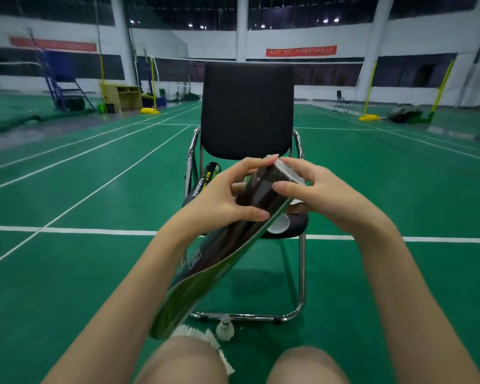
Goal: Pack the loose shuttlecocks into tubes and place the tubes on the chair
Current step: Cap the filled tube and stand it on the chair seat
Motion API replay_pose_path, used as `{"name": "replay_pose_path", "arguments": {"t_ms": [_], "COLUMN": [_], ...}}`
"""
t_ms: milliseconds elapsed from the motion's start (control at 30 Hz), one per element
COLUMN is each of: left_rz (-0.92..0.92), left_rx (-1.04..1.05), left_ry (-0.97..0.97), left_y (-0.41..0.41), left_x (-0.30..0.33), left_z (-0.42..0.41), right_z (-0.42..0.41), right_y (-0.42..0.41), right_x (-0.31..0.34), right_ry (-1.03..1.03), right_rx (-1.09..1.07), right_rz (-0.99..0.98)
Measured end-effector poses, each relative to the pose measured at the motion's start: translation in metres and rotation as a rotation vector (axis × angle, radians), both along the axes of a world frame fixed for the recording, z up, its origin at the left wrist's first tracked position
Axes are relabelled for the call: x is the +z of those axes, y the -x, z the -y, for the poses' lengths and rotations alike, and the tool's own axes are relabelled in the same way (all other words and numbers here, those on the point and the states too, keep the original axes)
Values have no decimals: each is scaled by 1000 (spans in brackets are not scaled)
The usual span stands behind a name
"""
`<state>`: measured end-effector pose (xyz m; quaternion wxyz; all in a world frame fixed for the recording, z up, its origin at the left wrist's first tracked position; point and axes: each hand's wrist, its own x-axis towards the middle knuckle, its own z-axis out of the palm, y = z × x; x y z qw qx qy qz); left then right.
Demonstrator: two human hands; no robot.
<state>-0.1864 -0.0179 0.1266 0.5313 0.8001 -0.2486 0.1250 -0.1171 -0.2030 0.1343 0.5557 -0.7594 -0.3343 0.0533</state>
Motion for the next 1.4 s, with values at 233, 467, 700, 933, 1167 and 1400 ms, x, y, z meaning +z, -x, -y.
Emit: {"name": "replay_pose_path", "arguments": {"t_ms": [233,467,700,933,1167,1400], "left_rz": [174,372,51,-213,-157,-13], "left_rx": [-23,241,446,484,551,556], "left_ry": [-193,-200,-213,-393,-293,-165], "left_y": [7,-12,-46,-90,-123,-128], "left_x": [57,40,-34,-97,-157,-181], "left_z": [8,-6,-72,-119,-140,-133], "right_z": [26,13,-21,-66,-101,-125], "right_y": [16,20,0,-50,-89,-123], "right_x": [38,29,-24,-81,-132,-177], "right_ry": [-277,-388,-356,-214,-93,224], "right_rx": [89,-157,-273,-278,-310,-391], "right_rz": [8,258,414,519,690,955]}}
